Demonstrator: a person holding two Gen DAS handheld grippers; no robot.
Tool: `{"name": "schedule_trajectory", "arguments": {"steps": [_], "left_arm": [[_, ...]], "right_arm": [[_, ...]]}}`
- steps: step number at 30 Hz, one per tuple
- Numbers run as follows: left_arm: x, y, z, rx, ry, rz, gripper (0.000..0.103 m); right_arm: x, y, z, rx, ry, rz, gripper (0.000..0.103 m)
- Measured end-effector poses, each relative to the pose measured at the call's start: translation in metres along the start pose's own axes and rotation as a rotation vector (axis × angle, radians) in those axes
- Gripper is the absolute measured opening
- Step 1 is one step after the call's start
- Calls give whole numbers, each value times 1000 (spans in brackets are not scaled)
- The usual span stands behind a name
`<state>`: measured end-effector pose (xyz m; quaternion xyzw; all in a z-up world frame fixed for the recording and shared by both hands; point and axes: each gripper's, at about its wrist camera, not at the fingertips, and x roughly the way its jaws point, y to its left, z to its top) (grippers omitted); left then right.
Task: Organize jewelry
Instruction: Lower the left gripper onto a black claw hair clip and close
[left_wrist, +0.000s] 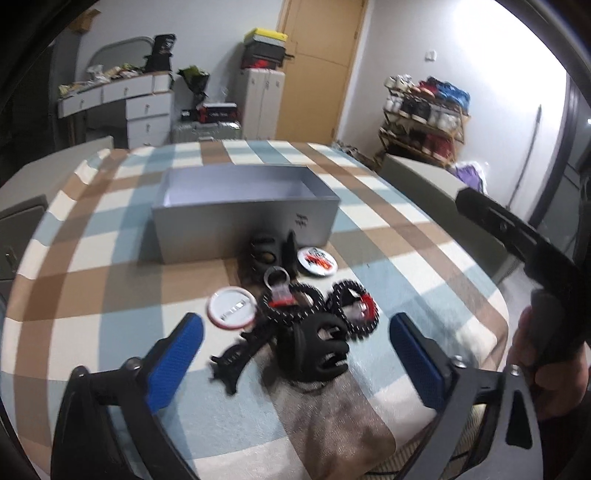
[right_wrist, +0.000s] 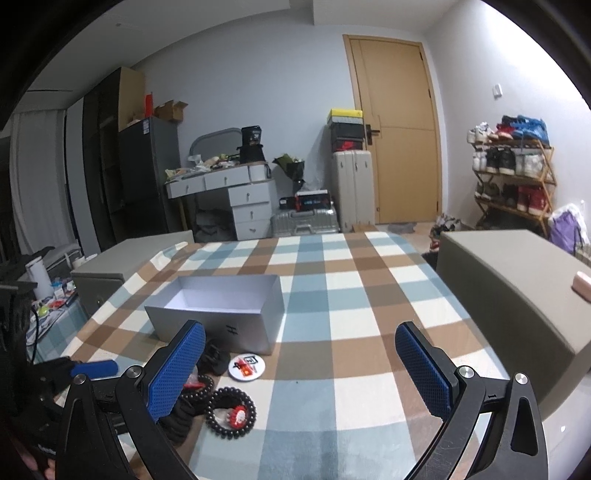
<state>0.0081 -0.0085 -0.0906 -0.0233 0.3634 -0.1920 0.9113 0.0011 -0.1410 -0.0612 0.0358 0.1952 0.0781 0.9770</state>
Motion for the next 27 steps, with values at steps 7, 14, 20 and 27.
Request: {"name": "schedule_trajectory", "arguments": {"steps": [7,14,20,27], "left_arm": [[12,-11,-4,86,53,3,72],[24,-13,-9,124,110,45,40],[18,-16,-9,145,103,14,39],[-2,-12,4,121,32,-13,39]], "right_arm": [[1,-3,-3,7,10,3,103],[3,-8,-7,19,16,5,103],[5,-11,-8,33,31,5,103],[10,-12,-10,39,70,31,103]]}}
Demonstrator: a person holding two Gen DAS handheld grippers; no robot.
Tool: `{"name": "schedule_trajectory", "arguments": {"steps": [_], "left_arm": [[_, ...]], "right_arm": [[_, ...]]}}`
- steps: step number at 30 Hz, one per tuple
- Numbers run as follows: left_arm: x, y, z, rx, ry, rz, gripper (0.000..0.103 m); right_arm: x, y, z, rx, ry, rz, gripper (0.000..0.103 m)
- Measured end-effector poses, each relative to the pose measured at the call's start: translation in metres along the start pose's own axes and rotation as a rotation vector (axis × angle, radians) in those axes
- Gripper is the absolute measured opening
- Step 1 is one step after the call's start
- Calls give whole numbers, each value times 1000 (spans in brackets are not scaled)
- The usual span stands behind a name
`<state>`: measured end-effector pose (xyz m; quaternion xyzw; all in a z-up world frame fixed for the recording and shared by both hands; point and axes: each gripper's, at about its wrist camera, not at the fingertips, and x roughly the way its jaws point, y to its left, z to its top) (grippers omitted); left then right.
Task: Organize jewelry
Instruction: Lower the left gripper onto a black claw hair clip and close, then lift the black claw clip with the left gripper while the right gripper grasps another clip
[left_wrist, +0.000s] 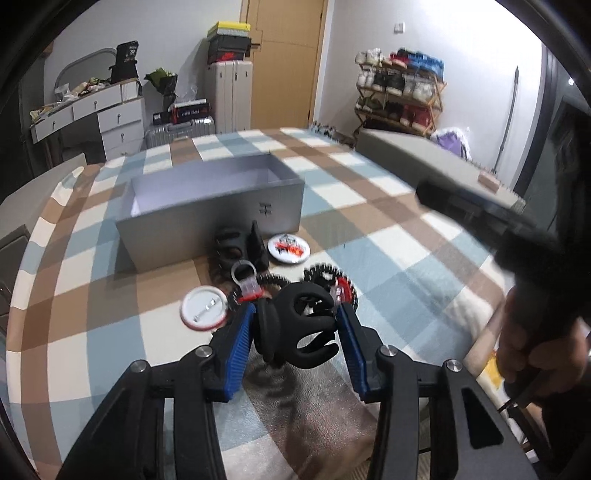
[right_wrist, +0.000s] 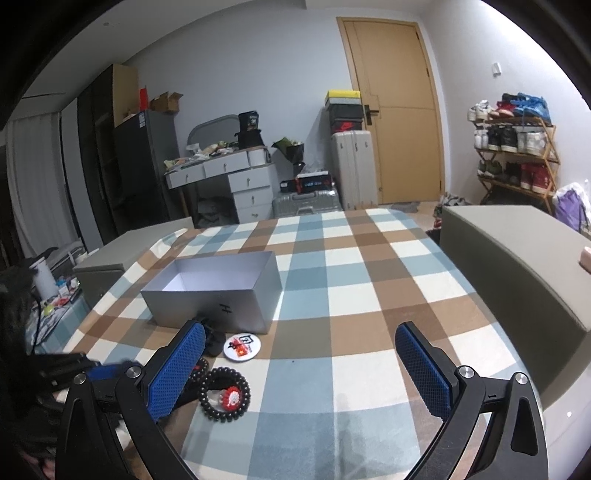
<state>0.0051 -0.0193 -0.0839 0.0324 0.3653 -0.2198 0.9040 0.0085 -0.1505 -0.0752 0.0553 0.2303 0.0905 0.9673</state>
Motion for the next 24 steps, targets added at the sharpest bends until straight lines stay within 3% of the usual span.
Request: {"name": "schedule_trajectory", "arguments": {"steps": [7,15,19,24], "left_arm": [[-23,18,12,-38,-100,46,40],[-29,53,11,-115,-139,106,40],[-30,67,9,-139,-144,126,40],[-28,81,4,-171,-144,115,40]], "right_arm": [[22,4,4,50,103,118,103],[68,39,10,80,219,303,103],[92,60,10,56,272,327,103],[116,77,6,38,336,297,98]]}}
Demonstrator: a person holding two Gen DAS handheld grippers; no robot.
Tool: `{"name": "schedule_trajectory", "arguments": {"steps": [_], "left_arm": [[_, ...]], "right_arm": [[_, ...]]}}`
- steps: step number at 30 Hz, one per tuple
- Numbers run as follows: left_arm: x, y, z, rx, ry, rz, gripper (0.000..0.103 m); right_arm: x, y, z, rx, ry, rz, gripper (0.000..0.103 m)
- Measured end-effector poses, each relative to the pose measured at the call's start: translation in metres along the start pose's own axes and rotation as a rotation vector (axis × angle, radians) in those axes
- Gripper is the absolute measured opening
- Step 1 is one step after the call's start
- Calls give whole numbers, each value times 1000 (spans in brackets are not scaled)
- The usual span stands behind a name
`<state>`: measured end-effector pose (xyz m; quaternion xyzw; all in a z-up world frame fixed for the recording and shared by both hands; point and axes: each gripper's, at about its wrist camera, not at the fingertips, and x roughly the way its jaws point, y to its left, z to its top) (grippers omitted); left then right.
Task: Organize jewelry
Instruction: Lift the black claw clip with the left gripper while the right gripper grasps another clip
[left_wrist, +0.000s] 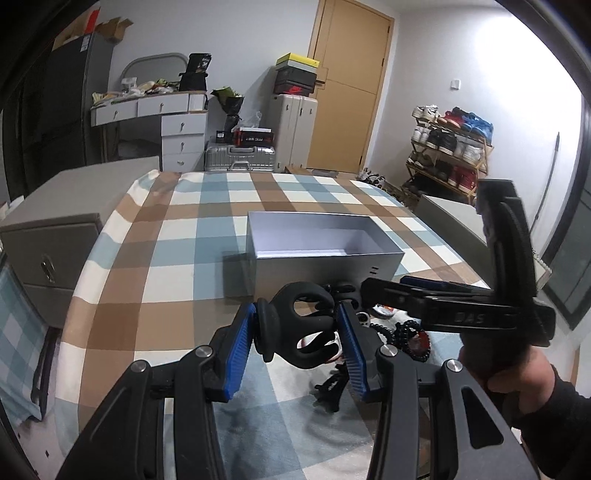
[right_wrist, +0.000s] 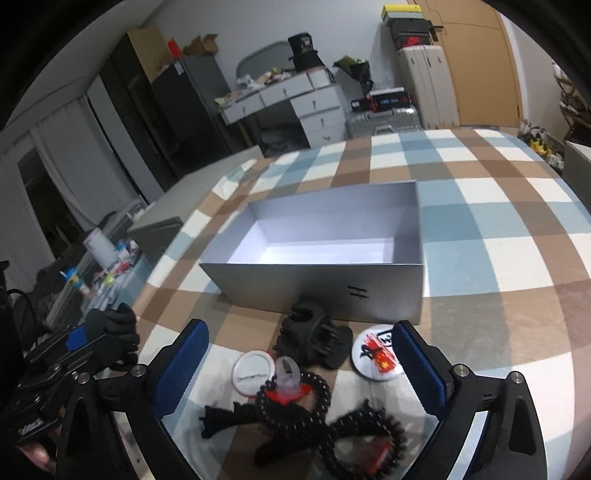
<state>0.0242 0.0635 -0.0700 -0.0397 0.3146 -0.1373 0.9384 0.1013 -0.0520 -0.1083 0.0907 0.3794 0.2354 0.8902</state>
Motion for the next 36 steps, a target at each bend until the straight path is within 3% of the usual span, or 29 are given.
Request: {"name": "schedule_trajectory", "arguments": {"steps": [4,8,11,18,23,36], "left_arm": [[4,8,-1,-18,-1,0,40],[5,13,-2,-21,-13,18,40],[5,16,-4,-28,-11,6,40],[5,18,-3,-26,-12,28,40],[5,17,-4,-33,-4,25,40],[-6,13,-1,-22,-26,36,40]], "right_arm": [[16,3,2,-19,39,-39,97],[30,9,2,-77,81,-86,83],[35,10,2,-80,96,-99,79],[44,19,0,-143,121,-174,50],[41,24,-1,-181,109,-171,45],[12,25,0,-148,23,-73,45]]}}
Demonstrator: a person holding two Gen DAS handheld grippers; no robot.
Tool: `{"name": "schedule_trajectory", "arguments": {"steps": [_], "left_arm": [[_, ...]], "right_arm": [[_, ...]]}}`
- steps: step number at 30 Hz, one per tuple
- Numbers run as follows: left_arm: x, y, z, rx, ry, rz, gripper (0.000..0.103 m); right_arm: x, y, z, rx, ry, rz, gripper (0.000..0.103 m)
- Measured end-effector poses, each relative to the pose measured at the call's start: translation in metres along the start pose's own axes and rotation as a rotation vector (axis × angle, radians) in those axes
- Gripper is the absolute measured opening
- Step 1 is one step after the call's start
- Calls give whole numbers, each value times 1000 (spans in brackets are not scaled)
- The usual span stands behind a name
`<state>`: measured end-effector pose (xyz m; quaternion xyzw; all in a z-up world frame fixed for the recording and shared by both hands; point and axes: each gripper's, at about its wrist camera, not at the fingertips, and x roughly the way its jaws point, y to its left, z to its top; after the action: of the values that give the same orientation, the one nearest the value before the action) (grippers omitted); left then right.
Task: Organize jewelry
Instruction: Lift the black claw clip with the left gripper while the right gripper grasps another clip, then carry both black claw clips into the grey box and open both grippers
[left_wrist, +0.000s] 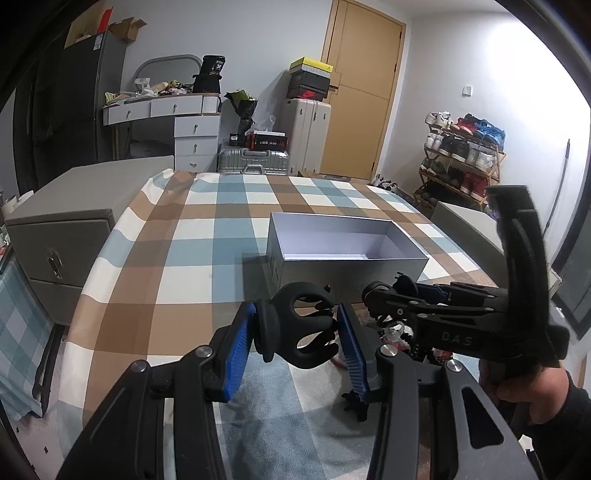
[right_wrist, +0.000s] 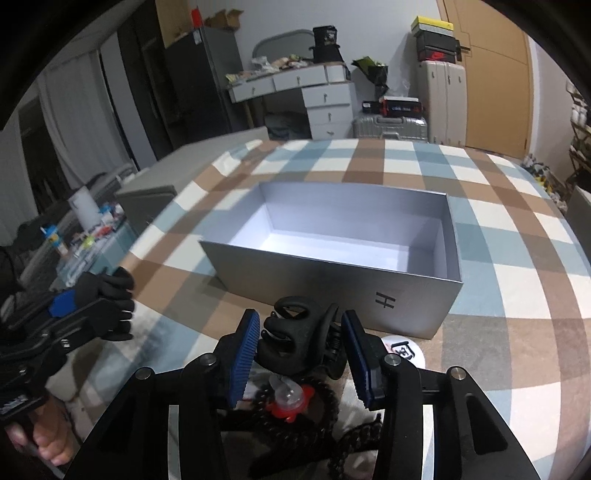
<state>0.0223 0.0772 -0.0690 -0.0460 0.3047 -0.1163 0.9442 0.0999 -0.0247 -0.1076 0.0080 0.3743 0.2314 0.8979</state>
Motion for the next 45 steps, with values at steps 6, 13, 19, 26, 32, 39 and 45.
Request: {"name": "schedule_trajectory", "arguments": {"steps": [6,13,19,26,32,39,45], "left_arm": [[-4,-3,4,-6,0,-10,40],[-4,-9,12,-1,-3,-12,40],[8,-13,29,3,1,-18,40],[35,-13,55,8,10,-40,40],[68,-9,70,-1,54,-56,40],[94,-10,77,-14,124,-115,40],[114,-14,80,6,196,-137,40]], "right_arm": [[-19,-8,-2,64,-45,58,45],[-49,-23,1,137,-118,138,45],[-70,-30,16,147,-173,191,45],[-76,-36,47,106,-220,220,45],[-58,-46,71,90,-223,242,45],[-17,-60,85,103,-159,277,45],[9,-73,85,122,-99,288,45]]}}
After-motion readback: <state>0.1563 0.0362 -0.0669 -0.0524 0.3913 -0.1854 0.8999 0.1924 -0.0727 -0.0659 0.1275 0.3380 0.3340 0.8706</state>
